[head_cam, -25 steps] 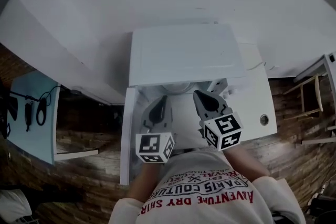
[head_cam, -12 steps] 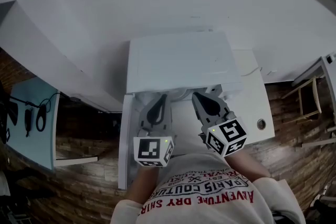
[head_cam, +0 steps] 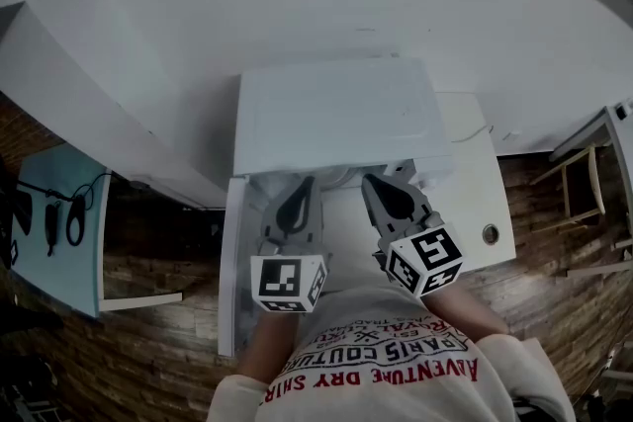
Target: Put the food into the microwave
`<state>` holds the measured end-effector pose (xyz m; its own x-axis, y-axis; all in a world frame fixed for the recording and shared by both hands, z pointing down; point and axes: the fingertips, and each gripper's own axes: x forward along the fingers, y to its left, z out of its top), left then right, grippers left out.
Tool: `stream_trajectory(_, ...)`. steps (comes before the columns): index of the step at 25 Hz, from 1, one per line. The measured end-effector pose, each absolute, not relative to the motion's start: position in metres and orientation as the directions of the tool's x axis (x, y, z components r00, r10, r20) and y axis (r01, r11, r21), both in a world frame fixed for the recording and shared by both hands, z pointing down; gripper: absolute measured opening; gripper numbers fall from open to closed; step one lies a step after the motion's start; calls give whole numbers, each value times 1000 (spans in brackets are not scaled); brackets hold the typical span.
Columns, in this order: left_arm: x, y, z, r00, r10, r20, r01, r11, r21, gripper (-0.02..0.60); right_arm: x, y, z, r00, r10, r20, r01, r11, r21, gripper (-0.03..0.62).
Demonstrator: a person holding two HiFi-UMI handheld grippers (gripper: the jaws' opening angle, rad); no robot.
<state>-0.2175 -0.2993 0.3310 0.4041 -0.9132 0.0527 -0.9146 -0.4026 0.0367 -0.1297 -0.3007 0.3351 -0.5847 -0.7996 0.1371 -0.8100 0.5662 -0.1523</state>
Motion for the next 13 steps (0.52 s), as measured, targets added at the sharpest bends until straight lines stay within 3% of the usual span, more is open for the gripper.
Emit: stream_trajectory(13, -220, -301, 336, 386, -920, 76, -923, -383, 45, 6, -126, -309, 346, -562, -809, 173, -827, 547, -128, 11)
